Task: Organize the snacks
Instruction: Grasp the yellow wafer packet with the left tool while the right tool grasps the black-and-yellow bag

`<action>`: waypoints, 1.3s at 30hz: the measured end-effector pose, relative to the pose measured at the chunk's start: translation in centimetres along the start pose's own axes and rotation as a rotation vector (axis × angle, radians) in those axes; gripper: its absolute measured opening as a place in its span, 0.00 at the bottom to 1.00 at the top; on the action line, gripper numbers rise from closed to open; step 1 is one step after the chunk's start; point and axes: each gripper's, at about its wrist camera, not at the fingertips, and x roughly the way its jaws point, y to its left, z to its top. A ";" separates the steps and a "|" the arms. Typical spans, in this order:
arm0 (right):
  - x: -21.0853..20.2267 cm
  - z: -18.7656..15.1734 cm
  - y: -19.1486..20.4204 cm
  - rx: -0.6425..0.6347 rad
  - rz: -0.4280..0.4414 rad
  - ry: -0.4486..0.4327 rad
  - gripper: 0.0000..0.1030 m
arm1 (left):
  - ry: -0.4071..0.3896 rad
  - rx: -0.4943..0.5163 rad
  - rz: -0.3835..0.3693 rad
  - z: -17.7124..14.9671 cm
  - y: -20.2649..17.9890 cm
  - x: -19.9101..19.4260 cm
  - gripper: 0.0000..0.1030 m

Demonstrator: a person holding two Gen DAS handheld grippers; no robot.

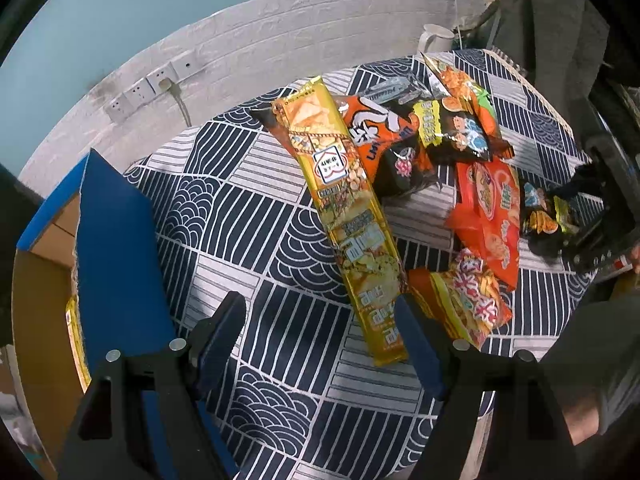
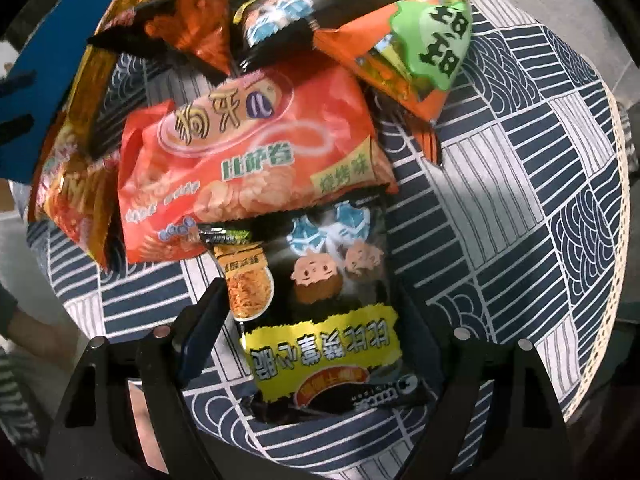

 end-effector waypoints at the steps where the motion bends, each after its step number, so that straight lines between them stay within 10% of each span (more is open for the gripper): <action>1: 0.1 0.0 0.2 -0.003 -0.008 -0.001 0.72 | -0.001 -0.007 -0.002 0.1 0.1 0.0 0.76; 9: -2.3 -0.7 -0.4 0.076 0.032 -0.024 0.60 | -0.003 -0.081 -0.046 1.6 0.7 0.7 0.76; 24: -9.4 2.9 -3.7 0.237 0.016 -0.346 0.60 | 0.024 -0.116 -0.072 4.2 0.4 3.2 0.78; 39: -8.7 4.9 -3.3 0.216 0.064 -0.349 0.60 | 0.111 -0.228 -0.131 5.5 1.7 8.0 0.76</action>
